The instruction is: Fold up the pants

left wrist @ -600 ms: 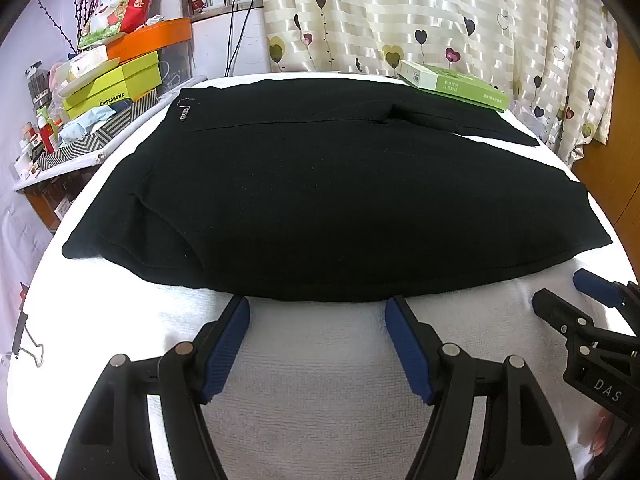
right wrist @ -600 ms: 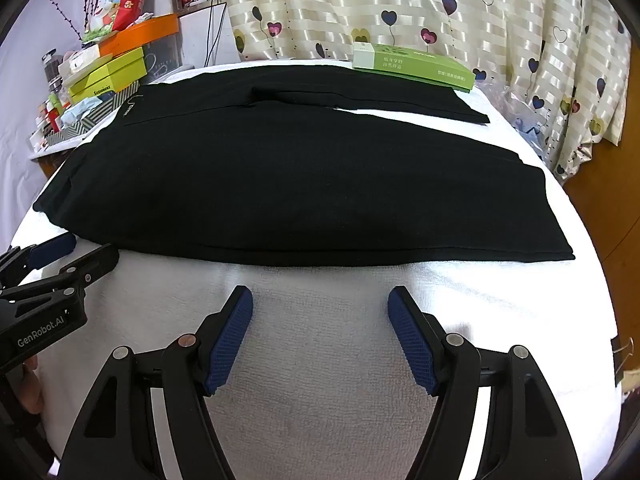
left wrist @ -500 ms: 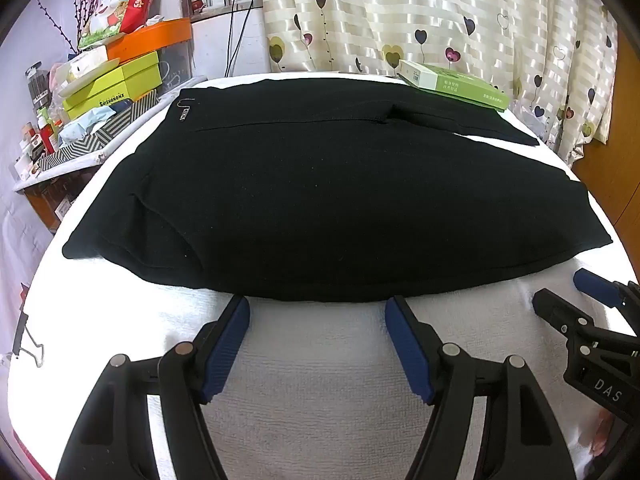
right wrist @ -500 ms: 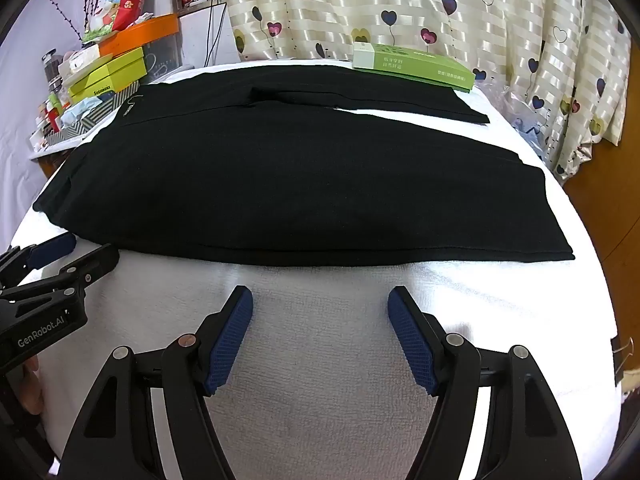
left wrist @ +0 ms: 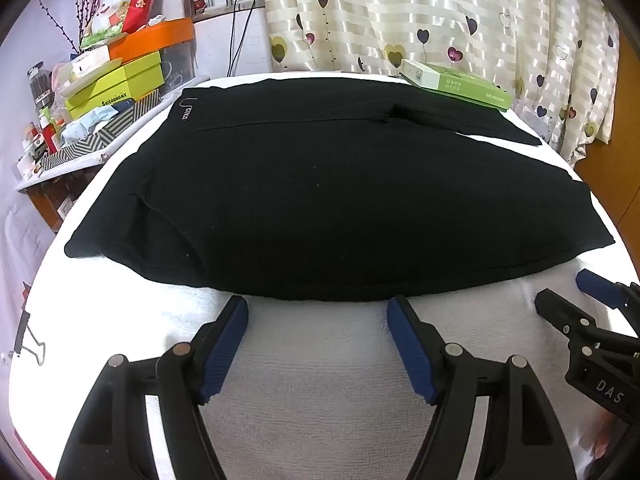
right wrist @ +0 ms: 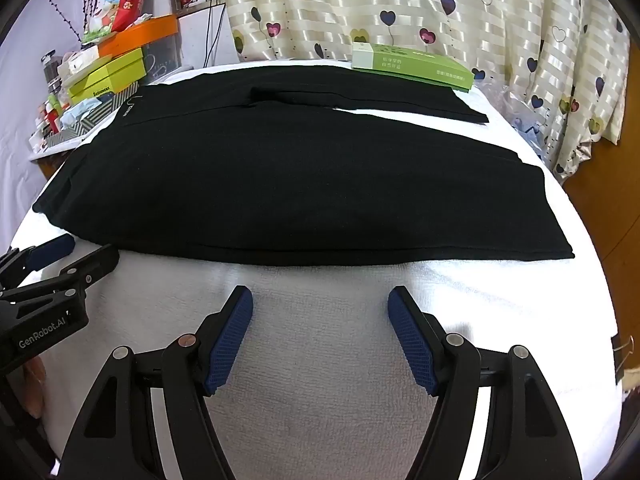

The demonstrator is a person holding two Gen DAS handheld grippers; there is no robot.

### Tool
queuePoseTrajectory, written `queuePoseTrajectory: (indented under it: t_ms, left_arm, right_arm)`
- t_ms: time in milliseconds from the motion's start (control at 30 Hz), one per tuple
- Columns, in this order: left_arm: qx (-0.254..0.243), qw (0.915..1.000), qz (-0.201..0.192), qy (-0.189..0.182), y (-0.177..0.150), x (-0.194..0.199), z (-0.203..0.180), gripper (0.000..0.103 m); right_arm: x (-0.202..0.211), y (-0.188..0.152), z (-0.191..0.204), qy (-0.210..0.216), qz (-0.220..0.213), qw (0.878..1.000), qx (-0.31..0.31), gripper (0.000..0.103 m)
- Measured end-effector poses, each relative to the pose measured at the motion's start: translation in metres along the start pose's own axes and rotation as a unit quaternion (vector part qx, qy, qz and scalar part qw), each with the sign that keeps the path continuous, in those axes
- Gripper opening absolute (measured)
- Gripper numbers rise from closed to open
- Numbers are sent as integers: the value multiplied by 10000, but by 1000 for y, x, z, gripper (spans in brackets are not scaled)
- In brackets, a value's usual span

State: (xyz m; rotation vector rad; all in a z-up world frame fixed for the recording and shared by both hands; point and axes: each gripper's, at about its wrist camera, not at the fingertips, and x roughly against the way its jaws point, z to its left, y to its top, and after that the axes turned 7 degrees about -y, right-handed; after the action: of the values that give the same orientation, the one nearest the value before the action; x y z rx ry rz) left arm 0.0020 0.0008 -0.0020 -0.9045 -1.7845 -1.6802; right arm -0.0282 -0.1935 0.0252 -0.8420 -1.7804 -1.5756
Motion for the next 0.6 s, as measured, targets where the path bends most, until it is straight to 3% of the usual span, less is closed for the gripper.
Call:
queuePoseTrajectory:
  t_ms: [600]
  left_arm:
    - [-12,10000,0,14,-1,-1,-1,75]
  right_arm:
    - [0,0,1,3,-2,10000,-5,71]
